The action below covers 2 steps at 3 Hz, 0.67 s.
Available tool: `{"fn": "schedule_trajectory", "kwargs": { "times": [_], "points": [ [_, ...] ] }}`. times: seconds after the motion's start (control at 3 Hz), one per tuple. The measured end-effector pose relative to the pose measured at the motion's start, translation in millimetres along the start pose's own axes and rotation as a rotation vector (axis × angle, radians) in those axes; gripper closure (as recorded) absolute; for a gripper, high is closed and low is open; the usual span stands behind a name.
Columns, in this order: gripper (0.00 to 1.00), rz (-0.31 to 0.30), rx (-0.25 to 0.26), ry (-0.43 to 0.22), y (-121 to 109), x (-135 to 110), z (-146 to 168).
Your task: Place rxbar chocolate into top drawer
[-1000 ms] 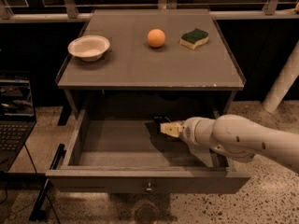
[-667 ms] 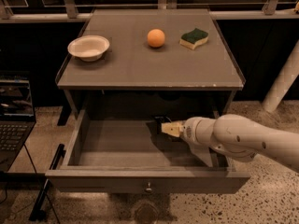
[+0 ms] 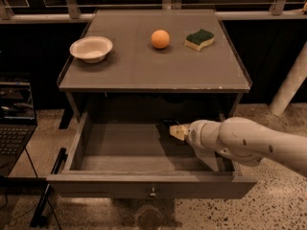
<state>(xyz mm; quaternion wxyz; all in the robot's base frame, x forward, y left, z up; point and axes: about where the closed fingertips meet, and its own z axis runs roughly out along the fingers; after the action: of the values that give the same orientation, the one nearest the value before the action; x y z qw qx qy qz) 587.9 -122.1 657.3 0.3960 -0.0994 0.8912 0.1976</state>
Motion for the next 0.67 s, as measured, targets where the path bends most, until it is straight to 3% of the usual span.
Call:
{"fn": "schedule_trajectory", "kwargs": {
  "times": [0.33, 0.67],
  "points": [
    [0.13, 0.0, 0.0, 0.0, 0.0, 0.0, 0.0],
    [0.0, 0.0, 0.0, 0.0, 0.1, 0.0, 0.0]
  ]
}}
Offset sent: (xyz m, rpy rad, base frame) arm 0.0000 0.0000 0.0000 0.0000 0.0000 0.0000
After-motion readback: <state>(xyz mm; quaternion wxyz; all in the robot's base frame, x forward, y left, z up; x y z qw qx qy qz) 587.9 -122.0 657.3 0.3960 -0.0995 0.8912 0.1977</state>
